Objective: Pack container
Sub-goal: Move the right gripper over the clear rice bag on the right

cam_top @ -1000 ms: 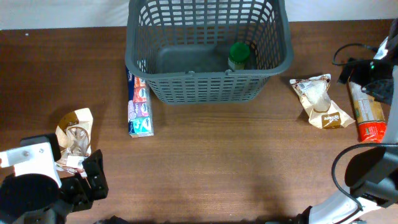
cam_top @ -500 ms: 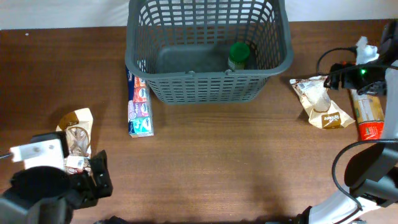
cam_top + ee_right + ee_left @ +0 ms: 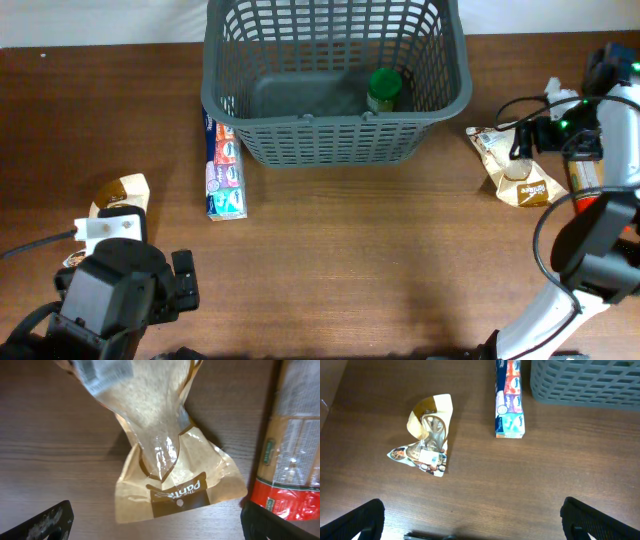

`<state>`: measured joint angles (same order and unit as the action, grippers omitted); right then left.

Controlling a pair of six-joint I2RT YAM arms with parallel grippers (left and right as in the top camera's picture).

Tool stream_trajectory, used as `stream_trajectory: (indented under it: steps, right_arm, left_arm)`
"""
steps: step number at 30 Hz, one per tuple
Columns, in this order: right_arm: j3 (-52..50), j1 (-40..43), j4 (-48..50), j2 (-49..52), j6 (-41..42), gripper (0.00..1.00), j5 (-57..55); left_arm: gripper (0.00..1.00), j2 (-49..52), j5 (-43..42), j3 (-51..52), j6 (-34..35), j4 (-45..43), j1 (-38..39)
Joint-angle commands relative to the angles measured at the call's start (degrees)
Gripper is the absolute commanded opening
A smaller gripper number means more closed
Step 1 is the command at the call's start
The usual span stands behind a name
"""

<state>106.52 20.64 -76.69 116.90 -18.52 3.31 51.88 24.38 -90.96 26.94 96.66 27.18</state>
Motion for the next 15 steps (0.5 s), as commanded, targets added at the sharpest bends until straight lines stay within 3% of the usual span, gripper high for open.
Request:
stream_trajectory:
  steps: [1,15]
  right_arm:
    - [-0.50,-0.87,-0.48,3.82,-0.72,0.99,-4.02]
    - [-0.50,-0.87,-0.31,10.93,-1.22,0.99,-5.44]
  left_arm:
    - [1.00,0.11,0.00,0.17,-0.92,0.00,-0.35]
    - [1.00,0.11,-0.02,0.17,-0.92,0.02,-0.35]
